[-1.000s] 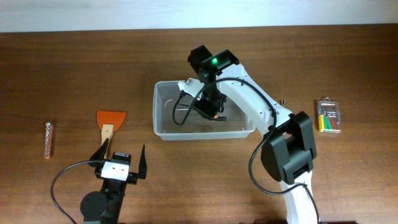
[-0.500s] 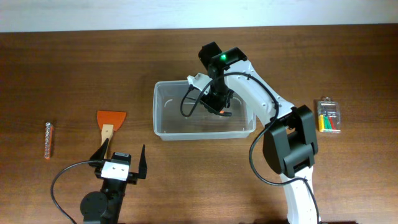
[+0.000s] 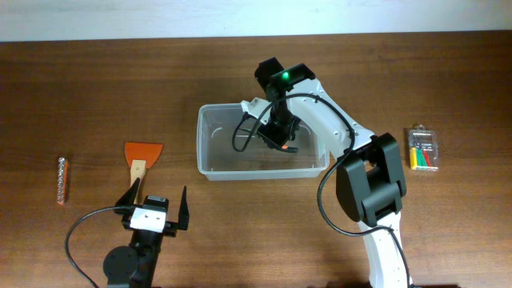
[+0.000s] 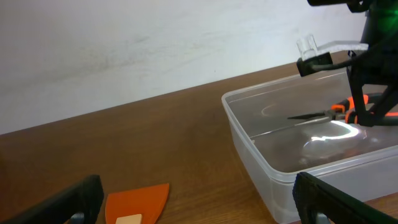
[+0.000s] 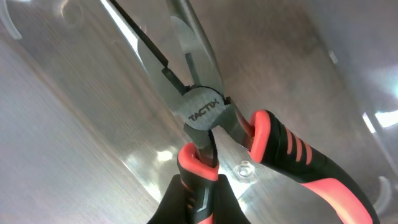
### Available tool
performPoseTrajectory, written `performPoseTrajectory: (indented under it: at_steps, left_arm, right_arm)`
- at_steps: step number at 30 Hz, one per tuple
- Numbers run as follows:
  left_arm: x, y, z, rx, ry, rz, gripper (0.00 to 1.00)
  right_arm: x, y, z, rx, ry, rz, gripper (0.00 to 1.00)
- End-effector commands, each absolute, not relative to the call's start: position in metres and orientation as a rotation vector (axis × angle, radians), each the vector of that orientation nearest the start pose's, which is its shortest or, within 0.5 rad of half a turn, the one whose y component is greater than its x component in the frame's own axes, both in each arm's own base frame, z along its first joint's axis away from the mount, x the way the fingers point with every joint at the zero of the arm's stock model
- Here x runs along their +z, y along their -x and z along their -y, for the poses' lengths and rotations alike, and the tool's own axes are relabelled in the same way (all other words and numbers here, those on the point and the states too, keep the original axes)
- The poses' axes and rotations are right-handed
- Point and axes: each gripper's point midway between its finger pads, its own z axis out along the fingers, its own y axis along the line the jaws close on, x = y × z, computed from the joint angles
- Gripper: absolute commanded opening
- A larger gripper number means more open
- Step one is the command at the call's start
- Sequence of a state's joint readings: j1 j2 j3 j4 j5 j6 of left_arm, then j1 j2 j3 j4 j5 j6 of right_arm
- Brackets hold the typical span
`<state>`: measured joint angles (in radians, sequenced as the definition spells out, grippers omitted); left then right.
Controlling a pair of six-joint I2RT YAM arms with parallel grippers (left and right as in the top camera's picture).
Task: Pack container
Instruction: 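Lower the pliers into the container and open the right gripper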
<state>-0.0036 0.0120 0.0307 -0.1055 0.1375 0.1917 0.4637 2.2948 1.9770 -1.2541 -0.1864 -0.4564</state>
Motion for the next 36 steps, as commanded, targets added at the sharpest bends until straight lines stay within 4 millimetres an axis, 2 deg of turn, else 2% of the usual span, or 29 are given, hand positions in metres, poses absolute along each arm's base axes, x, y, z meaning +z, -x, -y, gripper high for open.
performPoseTrajectory:
  at_steps: [1, 6, 13, 14, 20, 26, 31, 36]
  left_arm:
    - [0.159, -0.243, 0.024, 0.039, -0.274, -1.634, 0.99]
    - [0.159, -0.243, 0.025, 0.039, -0.274, -1.634, 0.99]
    - [0.159, -0.243, 0.025, 0.039, -0.274, -1.634, 0.99]
    - [0.159, -0.243, 0.025, 0.039, -0.274, -1.634, 0.99]
    - [0.159, -0.243, 0.025, 0.039, -0.274, -1.634, 0.99]
    - [0.159, -0.243, 0.025, 0.039, -0.274, -1.634, 0.99]
    - [0.159, -0.243, 0.025, 0.039, -0.274, -1.634, 0.99]
    - [0.159, -0.243, 0.025, 0.039, -0.274, -1.634, 0.99]
  right_arm:
    - [0.039, -0.376, -0.228, 0.334, 1.412, -2.823, 0.04]
    - [0.026, -0.367, -0.224, 0.337, 1.422, -2.853, 0.04]
    - [0.026, -0.367, -0.224, 0.337, 1.42, -2.852, 0.06]
    - [0.026, -0.367, -0.224, 0.337, 1.419, -2.852, 0.12]
    - [0.026, -0.368, -0.224, 0.336, 1.42, -2.852, 0.22]
    - [0.027, -0.365, -0.223, 0.336, 1.423, -2.862, 0.23]
    - [0.047, -0.371, -0.217, 0.269, 1.429, -2.867, 0.24]
    - [0.093, -0.386, -0.221, 0.228, 1.408, -2.804, 0.3]
